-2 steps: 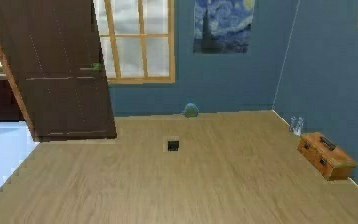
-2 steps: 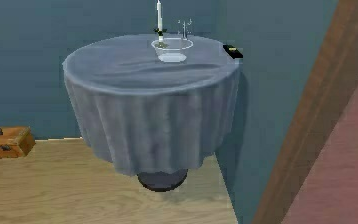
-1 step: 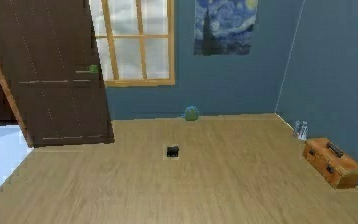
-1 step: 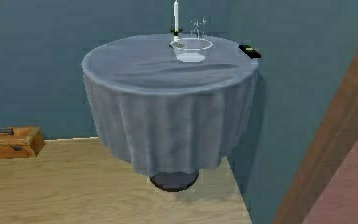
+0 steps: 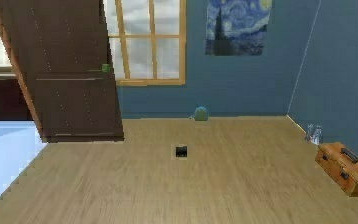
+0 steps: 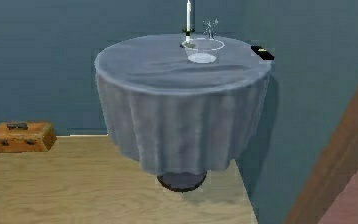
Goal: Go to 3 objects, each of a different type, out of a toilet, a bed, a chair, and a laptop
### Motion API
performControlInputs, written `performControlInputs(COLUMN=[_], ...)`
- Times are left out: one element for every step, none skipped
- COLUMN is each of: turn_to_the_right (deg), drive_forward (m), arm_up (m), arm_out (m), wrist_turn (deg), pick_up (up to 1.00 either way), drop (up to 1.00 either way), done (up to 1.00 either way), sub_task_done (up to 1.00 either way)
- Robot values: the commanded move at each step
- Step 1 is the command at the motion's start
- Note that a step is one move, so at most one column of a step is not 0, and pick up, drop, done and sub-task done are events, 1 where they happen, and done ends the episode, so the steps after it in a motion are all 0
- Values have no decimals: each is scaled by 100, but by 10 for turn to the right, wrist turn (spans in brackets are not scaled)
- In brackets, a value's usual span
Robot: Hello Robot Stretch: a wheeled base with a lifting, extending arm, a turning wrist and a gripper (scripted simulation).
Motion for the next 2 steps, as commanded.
performControlInputs(turn_to_the_right=[0, -420], drive_forward=[40, 0], arm_up=[0, 0], arm_out=[0, 0], wrist_turn=[0, 0], pick_up=[0, 0], drop=[0, 0], done=[0, 0], sub_task_done=[0, 0])
